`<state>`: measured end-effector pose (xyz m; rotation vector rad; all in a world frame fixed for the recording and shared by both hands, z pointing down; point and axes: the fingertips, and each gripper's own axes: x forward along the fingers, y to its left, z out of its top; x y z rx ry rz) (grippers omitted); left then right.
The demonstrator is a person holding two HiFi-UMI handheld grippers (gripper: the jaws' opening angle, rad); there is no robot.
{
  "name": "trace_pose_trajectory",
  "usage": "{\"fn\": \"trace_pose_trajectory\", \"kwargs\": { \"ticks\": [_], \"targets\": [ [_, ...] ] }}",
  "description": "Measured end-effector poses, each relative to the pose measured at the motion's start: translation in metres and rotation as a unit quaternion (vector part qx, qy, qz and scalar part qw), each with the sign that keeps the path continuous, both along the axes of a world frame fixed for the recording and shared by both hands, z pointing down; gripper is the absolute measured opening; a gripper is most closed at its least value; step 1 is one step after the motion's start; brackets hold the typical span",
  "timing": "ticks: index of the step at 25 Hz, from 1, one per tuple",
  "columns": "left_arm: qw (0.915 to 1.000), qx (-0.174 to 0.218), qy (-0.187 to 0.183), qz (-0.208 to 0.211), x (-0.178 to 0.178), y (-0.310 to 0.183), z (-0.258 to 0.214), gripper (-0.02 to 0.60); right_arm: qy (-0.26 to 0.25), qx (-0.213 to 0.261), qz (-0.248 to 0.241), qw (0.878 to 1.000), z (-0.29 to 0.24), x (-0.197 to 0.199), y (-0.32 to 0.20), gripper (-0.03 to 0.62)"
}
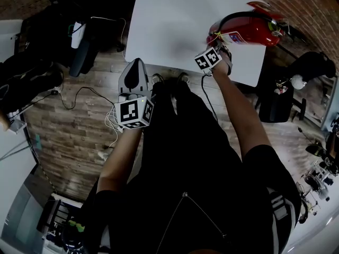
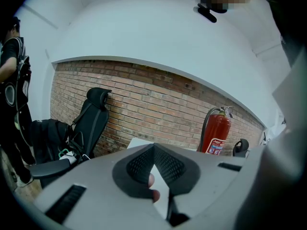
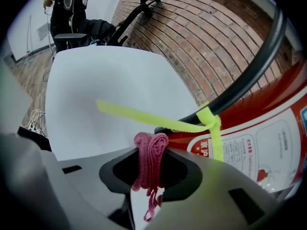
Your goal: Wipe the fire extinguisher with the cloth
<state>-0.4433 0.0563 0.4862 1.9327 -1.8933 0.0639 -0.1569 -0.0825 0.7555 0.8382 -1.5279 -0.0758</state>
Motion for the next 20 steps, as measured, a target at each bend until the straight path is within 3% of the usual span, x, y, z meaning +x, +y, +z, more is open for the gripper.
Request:
{"fn": "trace_pose_trajectory", "kwargs": {
  "ticks": [20],
  "targets": [
    [0.9994,0.029,0.015,0.008,0.014,0.0,-0.016,0.008,0.002,0.018,-0.03,0.999,-0.071,0.008,0.007,0.12]
  ]
}}
